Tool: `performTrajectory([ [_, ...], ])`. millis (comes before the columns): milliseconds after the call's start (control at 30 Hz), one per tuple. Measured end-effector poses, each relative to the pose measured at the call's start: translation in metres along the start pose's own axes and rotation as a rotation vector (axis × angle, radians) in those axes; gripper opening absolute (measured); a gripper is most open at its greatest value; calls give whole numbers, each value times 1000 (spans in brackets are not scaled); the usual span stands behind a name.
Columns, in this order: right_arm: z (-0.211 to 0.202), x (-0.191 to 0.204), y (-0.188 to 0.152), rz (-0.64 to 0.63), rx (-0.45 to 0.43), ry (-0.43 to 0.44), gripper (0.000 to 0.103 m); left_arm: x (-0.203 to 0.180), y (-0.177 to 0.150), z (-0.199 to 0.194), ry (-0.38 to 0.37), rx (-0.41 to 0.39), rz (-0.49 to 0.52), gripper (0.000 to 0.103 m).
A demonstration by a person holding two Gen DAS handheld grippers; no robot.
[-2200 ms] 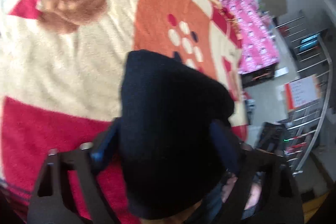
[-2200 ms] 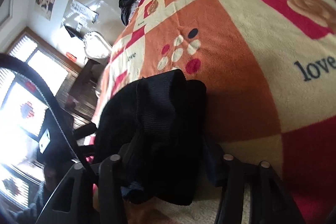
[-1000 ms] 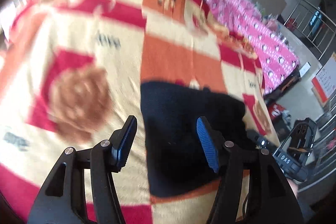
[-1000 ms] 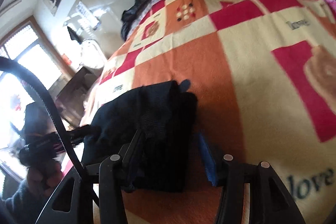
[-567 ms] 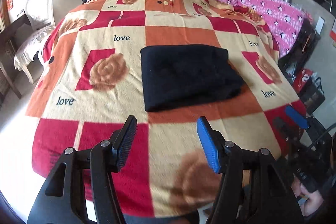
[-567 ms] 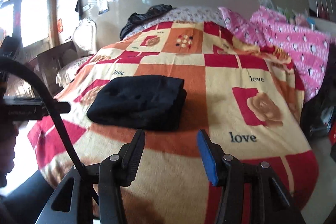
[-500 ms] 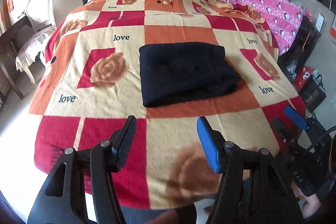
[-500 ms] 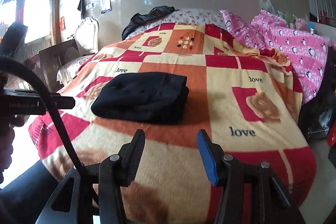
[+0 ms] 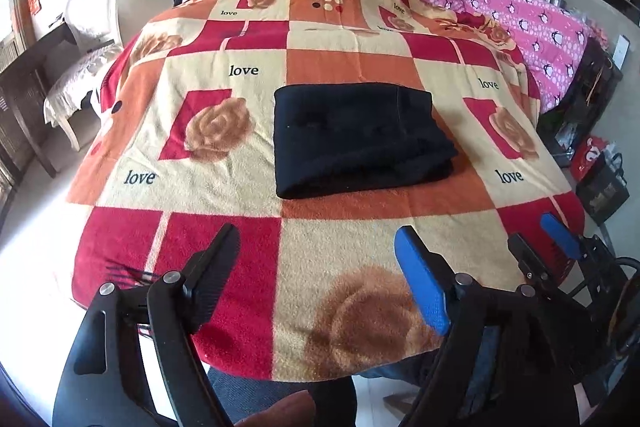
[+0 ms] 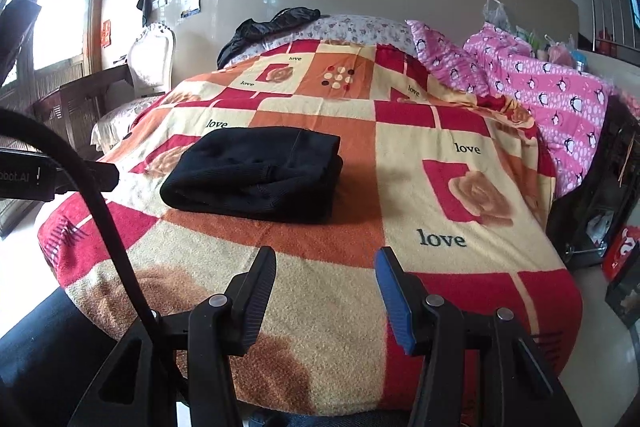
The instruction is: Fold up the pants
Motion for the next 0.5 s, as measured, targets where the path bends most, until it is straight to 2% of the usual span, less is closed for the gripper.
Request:
performTrajectory([
  [500, -2, 5, 2, -28, -3, -2, 50, 7, -14, 8, -1, 89, -26, 80],
])
Point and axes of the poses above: each gripper's, at about its wrist camera, not at the fingertips, and z roughly the way its jaws point, x to its left, y to its top, the point moved 8 cm from there along z, roughly the way its jaws point, and after that the axes turned 10 degrees about -x, right-handed, at the moved point
